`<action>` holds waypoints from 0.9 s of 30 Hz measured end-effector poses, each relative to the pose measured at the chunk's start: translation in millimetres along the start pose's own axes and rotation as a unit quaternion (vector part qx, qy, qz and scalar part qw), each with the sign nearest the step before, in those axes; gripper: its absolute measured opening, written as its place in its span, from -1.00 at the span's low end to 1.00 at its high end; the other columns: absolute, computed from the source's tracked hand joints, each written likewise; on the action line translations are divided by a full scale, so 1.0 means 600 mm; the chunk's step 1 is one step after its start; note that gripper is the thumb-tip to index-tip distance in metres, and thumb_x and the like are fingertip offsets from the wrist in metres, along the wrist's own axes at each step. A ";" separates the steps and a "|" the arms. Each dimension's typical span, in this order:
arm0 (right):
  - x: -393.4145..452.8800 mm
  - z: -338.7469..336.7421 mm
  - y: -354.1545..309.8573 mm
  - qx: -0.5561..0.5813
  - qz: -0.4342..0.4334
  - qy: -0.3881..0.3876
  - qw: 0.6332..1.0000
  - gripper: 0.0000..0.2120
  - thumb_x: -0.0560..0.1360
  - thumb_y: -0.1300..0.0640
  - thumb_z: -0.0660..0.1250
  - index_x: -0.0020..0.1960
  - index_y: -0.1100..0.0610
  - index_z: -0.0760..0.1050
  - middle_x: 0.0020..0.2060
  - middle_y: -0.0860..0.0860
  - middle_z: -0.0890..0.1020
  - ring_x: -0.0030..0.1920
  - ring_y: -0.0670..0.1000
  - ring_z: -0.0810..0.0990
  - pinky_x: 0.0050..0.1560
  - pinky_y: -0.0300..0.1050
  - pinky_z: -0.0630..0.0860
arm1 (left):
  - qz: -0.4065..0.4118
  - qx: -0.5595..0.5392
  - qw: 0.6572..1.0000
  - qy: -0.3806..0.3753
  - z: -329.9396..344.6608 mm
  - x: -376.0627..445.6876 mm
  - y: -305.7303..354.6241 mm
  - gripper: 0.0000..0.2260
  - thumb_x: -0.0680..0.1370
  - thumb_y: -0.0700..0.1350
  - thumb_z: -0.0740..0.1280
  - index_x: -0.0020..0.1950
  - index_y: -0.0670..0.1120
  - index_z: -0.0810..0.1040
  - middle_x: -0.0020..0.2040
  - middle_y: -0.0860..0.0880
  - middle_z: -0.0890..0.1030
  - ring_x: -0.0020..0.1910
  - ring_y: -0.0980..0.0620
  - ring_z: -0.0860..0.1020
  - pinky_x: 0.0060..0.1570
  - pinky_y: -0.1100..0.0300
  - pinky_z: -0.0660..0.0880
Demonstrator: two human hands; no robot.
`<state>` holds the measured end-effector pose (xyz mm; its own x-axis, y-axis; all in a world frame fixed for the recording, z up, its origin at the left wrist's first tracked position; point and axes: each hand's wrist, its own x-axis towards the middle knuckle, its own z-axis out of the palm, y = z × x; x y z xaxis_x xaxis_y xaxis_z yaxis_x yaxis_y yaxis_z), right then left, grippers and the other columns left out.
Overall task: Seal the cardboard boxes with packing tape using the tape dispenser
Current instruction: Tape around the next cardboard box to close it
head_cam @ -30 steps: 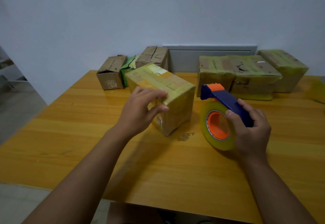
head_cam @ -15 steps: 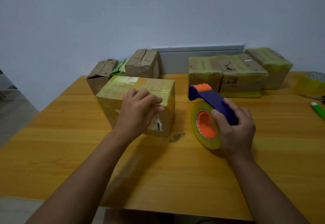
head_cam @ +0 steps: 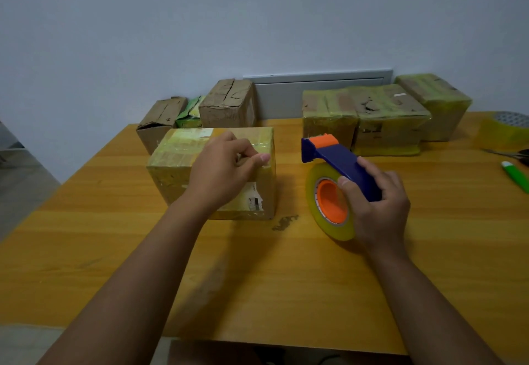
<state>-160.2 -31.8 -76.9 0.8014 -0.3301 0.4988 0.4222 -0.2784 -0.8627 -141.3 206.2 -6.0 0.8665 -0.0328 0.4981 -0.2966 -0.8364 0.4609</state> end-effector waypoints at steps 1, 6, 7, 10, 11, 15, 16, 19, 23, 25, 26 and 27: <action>0.001 0.000 0.000 0.003 0.002 0.002 1.000 -0.34 0.30 -0.24 0.35 0.29 0.11 0.53 0.06 0.06 0.49 -0.07 -0.33 0.50 -0.23 -0.49 0.44 | 0.000 -0.001 1.000 -0.002 0.001 -0.001 0.000 -0.78 0.48 0.20 0.34 -0.15 0.07 0.60 -0.14 0.08 0.45 -0.09 0.03 0.45 -0.24 0.11 0.43; 0.002 0.001 0.002 0.005 0.008 0.000 1.000 -0.34 0.30 -0.24 0.35 0.29 0.08 0.54 0.07 0.05 0.49 -0.07 -0.29 0.51 -0.22 -0.45 0.46 | 0.051 0.019 0.999 0.001 -0.004 -0.011 -0.013 -0.69 0.44 0.17 0.39 0.04 -0.01 0.65 -0.10 0.09 0.43 -0.03 0.07 0.41 -0.21 0.15 0.39; 0.001 0.001 0.002 0.004 0.006 -0.001 1.000 -0.35 0.30 -0.24 0.35 0.29 0.08 0.54 0.06 0.05 0.49 -0.07 -0.30 0.51 -0.22 -0.46 0.46 | 0.075 0.036 0.996 0.009 -0.002 -0.014 -0.015 -0.66 0.45 0.18 0.38 0.04 -0.04 0.64 -0.10 0.09 0.43 -0.03 0.07 0.39 -0.21 0.14 0.37; 0.000 0.001 0.002 -0.002 0.001 -0.003 1.000 -0.35 0.31 -0.24 0.35 0.30 0.09 0.53 0.06 0.05 0.49 -0.07 -0.32 0.50 -0.23 -0.46 0.46 | 0.150 0.107 0.982 0.044 0.013 -0.023 -0.024 -0.61 0.50 0.20 0.27 0.02 -0.10 0.62 -0.12 0.01 0.46 -0.07 0.03 0.36 -0.17 0.13 0.29; 0.000 0.002 0.002 -0.003 0.001 -0.003 1.000 -0.35 0.31 -0.24 0.35 0.30 0.09 0.53 0.06 0.05 0.49 -0.07 -0.31 0.50 -0.23 -0.46 0.46 | 0.161 0.120 0.978 0.053 0.016 -0.026 -0.028 -0.61 0.51 0.20 0.26 0.02 -0.11 0.62 -0.12 -0.02 0.48 -0.08 0.01 0.37 -0.16 0.13 0.28; 0.000 0.001 0.002 -0.003 0.000 0.000 1.000 -0.34 0.31 -0.24 0.34 0.30 0.11 0.53 0.05 0.04 0.49 -0.07 -0.31 0.50 -0.23 -0.48 0.44 | 0.179 0.133 0.972 0.081 0.022 -0.030 -0.034 -0.66 0.54 0.15 0.28 0.02 -0.11 0.60 -0.11 -0.04 0.49 -0.07 -0.03 0.38 -0.13 0.10 0.29; 0.000 0.001 0.002 -0.005 -0.002 0.000 1.000 -0.34 0.31 -0.24 0.34 0.30 0.11 0.53 0.05 0.04 0.49 -0.07 -0.31 0.50 -0.23 -0.49 0.44 | 0.178 0.129 0.972 0.083 0.023 -0.029 -0.031 -0.68 0.54 0.14 0.29 0.01 -0.11 0.60 -0.12 -0.03 0.48 -0.07 -0.01 0.37 -0.13 0.10 0.28; 0.000 0.001 0.001 -0.003 -0.003 -0.002 1.000 -0.32 0.31 -0.24 0.34 0.31 0.12 0.53 0.06 0.03 0.48 -0.07 -0.32 0.50 -0.24 -0.50 0.43 | 0.159 0.118 0.978 0.068 0.021 -0.027 -0.020 -0.71 0.52 0.13 0.29 0.00 -0.08 0.58 -0.11 0.03 0.42 -0.06 0.05 0.33 -0.13 0.06 0.33; 0.000 0.002 0.001 0.000 -0.004 0.001 1.000 -0.32 0.31 -0.24 0.34 0.30 0.14 0.53 0.06 0.05 0.49 -0.07 -0.33 0.50 -0.23 -0.50 0.43 | 0.060 0.168 0.984 -0.014 0.016 -0.030 -0.001 -0.48 0.46 0.40 0.16 0.18 0.04 0.46 0.09 0.05 0.40 0.11 0.06 0.31 0.09 0.01 0.36; -0.001 0.003 0.001 -0.003 -0.006 -0.001 1.000 -0.33 0.31 -0.23 0.35 0.30 0.14 0.54 0.06 0.06 0.49 -0.07 -0.34 0.50 -0.23 -0.51 0.43 | 0.001 0.213 0.977 -0.028 0.021 -0.026 0.017 -0.34 0.43 0.48 0.08 0.35 0.07 0.38 0.27 0.02 0.40 0.25 -0.01 0.31 0.17 -0.01 0.31; -0.001 0.003 0.001 -0.003 -0.006 -0.003 1.000 -0.33 0.31 -0.23 0.35 0.30 0.14 0.54 0.06 0.06 0.49 -0.06 -0.33 0.50 -0.23 -0.51 0.43 | -0.018 0.232 0.972 -0.023 0.026 -0.023 0.025 -0.33 0.45 0.47 0.07 0.39 0.07 0.36 0.32 0.01 0.40 0.28 -0.04 0.30 0.17 -0.01 0.29; -0.002 0.002 0.001 -0.002 -0.005 -0.004 1.000 -0.33 0.31 -0.23 0.35 0.30 0.13 0.53 0.06 0.05 0.49 -0.06 -0.31 0.51 -0.23 -0.50 0.43 | -0.026 0.249 0.968 -0.018 0.030 -0.021 0.032 -0.37 0.49 0.43 0.07 0.40 0.06 0.38 0.32 0.00 0.41 0.28 -0.05 0.30 0.16 -0.01 0.28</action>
<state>-160.3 -30.4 -77.8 0.8011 -0.3195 0.5062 0.4284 -0.2847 -0.8576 -150.8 180.7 -16.8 0.8909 0.0056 0.4541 -0.0288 -0.9972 0.0688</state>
